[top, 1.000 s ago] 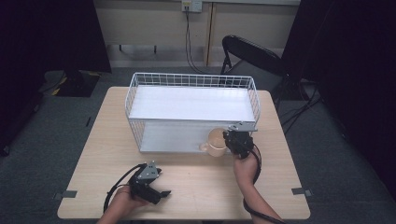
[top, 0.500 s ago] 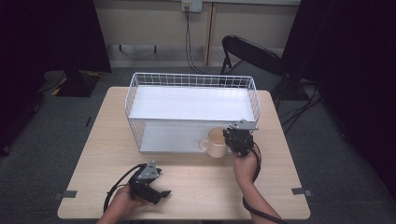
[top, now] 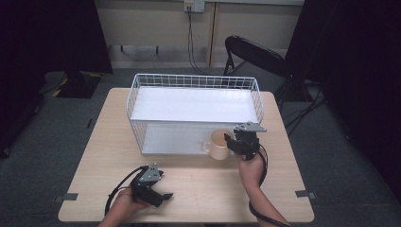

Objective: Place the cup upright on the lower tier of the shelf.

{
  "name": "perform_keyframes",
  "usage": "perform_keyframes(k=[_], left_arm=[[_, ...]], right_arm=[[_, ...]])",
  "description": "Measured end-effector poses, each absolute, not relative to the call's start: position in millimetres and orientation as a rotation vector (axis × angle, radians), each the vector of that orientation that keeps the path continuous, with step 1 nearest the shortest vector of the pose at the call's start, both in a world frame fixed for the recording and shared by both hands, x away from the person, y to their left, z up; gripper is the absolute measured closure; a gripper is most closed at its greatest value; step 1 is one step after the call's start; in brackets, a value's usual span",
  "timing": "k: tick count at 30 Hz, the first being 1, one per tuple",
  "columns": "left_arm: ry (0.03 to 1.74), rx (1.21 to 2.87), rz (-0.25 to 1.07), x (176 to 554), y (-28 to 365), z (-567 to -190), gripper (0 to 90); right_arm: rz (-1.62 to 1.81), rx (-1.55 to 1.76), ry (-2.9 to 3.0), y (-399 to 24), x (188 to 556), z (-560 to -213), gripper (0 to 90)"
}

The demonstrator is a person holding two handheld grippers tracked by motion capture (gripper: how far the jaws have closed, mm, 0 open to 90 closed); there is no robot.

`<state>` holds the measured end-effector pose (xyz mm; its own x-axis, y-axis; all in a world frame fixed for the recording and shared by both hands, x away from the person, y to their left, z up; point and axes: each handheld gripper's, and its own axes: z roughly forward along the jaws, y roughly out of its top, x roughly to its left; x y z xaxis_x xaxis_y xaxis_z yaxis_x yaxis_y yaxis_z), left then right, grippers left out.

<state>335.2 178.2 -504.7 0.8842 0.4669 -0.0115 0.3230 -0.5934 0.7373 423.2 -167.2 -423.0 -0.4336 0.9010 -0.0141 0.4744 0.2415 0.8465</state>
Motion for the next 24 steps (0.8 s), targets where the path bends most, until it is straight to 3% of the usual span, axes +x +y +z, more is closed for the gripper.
perform_keyframes(k=[24], left_arm=[[0.565, 2.255, 0.233, 335, 178, -505, 9.9]], right_arm=[[1.213, 1.238, 2.084, -171, 411, -406, 27.3]])
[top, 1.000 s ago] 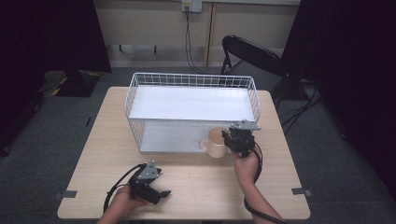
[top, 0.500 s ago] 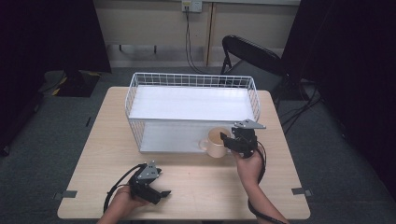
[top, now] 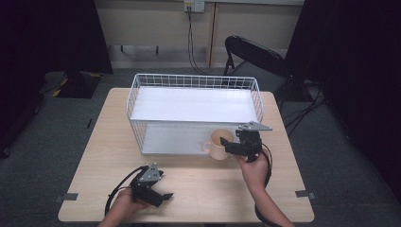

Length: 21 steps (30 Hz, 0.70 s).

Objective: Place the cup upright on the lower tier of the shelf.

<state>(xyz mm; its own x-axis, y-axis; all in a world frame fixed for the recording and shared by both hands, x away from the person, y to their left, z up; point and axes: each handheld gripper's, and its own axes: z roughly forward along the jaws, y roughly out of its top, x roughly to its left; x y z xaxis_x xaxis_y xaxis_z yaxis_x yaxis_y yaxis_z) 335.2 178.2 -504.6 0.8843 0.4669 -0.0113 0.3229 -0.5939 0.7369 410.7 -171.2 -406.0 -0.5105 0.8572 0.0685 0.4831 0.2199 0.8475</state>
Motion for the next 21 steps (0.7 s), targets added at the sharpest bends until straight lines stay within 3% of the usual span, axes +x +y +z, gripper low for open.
perform_keyframes(k=[6, 21], left_arm=[[0.565, 2.255, 0.233, 335, 178, -505, 9.9], [0.565, 2.255, 0.233, 335, 178, -505, 9.9]], right_arm=[[1.221, 1.225, 2.104, -173, 406, -404, 21.5], [1.203, 1.184, 2.140, -174, 393, -413, 18.0]])
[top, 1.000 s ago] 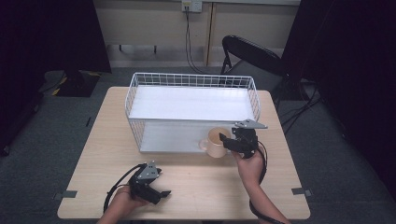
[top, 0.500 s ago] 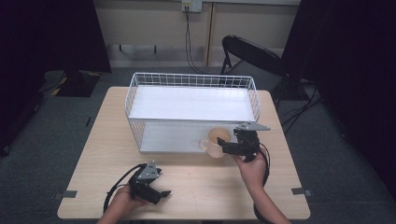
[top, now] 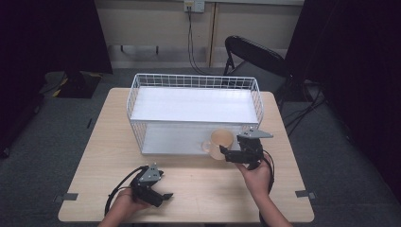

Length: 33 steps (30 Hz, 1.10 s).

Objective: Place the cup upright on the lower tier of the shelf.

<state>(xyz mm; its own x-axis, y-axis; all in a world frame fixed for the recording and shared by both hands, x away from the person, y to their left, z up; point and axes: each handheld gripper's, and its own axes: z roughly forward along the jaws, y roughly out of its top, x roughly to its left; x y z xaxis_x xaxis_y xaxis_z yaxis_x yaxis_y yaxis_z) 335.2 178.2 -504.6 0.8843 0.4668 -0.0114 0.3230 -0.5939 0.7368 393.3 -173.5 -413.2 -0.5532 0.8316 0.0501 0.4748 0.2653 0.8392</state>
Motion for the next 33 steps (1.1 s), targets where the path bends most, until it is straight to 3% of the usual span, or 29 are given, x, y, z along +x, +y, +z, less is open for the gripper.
perform_keyframes(k=[33], left_arm=[[0.565, 2.255, 0.233, 335, 178, -505, 9.8]], right_arm=[[1.130, 1.202, 2.133, -159, 402, -434, 20.4]])
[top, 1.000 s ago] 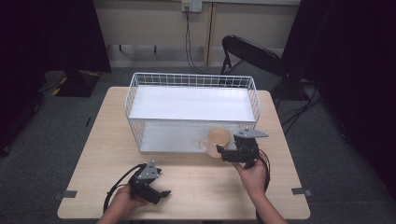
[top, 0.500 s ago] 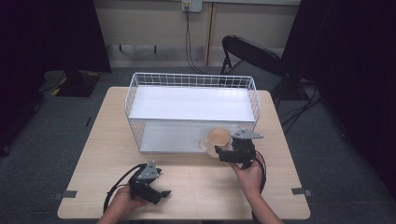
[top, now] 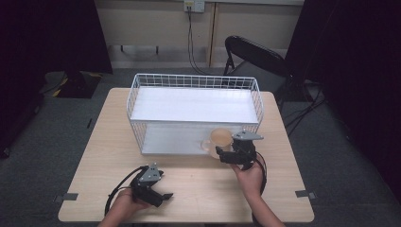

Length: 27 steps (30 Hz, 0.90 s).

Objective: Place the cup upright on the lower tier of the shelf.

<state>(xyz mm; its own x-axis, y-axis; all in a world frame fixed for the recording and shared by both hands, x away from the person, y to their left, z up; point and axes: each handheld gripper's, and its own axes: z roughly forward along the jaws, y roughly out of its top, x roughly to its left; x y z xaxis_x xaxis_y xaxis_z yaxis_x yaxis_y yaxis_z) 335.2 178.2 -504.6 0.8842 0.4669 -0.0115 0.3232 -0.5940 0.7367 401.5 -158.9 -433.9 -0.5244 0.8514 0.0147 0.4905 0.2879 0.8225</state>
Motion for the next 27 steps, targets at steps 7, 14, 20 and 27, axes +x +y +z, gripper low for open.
perform_keyframes(k=[7, 14, 20, 27], left_arm=[[0.565, 2.255, 0.233, 335.2, 178.2, -504.6, 9.9], [0.565, 2.255, 0.233, 335.2, 178.2, -504.6, 9.8], [0.565, 2.255, 0.233, 335.2, 178.2, -504.7, 9.9], [0.565, 2.254, 0.233, 335.2, 178.1, -504.6, 9.8]], right_arm=[[1.122, 1.217, 2.131, -158.3, 402.9, -434.9, 24.6], [1.128, 1.215, 2.133, -158.7, 403.0, -434.0, 35.4], [1.127, 1.215, 2.134, -158.2, 403.4, -432.7, 37.1], [1.121, 1.208, 2.132, -157.1, 404.0, -431.2, 38.5]])
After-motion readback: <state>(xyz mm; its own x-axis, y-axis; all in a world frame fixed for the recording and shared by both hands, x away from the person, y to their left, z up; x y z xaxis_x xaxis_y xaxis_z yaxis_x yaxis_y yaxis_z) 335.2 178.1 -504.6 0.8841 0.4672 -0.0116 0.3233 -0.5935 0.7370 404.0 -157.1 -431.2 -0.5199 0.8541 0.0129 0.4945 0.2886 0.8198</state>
